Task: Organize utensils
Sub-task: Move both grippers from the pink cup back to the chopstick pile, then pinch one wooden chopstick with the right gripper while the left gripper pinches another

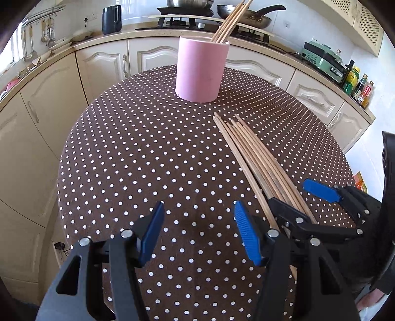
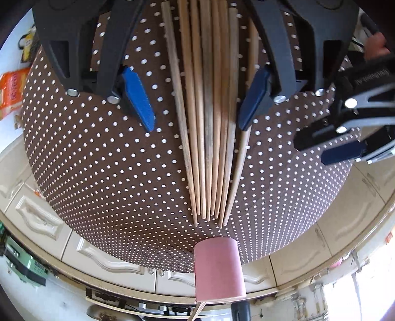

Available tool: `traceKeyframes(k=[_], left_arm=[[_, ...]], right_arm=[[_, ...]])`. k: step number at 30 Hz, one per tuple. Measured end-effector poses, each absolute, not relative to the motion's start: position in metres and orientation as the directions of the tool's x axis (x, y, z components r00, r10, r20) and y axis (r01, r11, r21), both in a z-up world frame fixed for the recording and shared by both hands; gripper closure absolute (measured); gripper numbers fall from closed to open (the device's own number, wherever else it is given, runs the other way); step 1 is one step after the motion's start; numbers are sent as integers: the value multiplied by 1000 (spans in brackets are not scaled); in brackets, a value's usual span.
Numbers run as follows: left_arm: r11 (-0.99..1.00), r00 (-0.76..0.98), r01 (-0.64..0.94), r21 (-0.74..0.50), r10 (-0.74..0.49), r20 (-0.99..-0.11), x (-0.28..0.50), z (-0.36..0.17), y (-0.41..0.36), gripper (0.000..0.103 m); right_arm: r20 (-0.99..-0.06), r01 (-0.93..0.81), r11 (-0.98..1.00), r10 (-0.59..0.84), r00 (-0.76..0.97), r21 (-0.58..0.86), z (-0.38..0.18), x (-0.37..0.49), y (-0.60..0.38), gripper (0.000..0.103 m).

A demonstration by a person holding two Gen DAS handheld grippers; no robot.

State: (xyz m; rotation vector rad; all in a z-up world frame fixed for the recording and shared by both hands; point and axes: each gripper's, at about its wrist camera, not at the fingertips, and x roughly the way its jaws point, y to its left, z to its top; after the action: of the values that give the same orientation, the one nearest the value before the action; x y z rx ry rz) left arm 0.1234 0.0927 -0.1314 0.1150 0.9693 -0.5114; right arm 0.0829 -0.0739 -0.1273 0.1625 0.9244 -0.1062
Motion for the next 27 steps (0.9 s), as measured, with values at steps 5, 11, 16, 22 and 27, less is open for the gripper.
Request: traceKeyframes(k=[5,11,16,22,27], left_arm=[[877,449,459,-140,-365,-815,126,-130,88,44],[867,439,479,-136,-371,-819,129,-129,65,44],[866,414,487,-114,-344,-842,136,-137,40,44],[871,419,486,-70,-302,-856,141,-140,30,43],[877,404,474,-78,-295,-866,151,-138,22,43]], right_arm=[[-788,194,962,35,614,194,-122,73,-89,41],[-766,236,960,-36,642,153,-114,69,-113,41],[-797,220,969,-43,603,114,-124,77,-122,41],[-798,168,983,-39,602,79,-125,82,-118,42],[-803,184,983,-99,588,13,-127,96,-114,43]])
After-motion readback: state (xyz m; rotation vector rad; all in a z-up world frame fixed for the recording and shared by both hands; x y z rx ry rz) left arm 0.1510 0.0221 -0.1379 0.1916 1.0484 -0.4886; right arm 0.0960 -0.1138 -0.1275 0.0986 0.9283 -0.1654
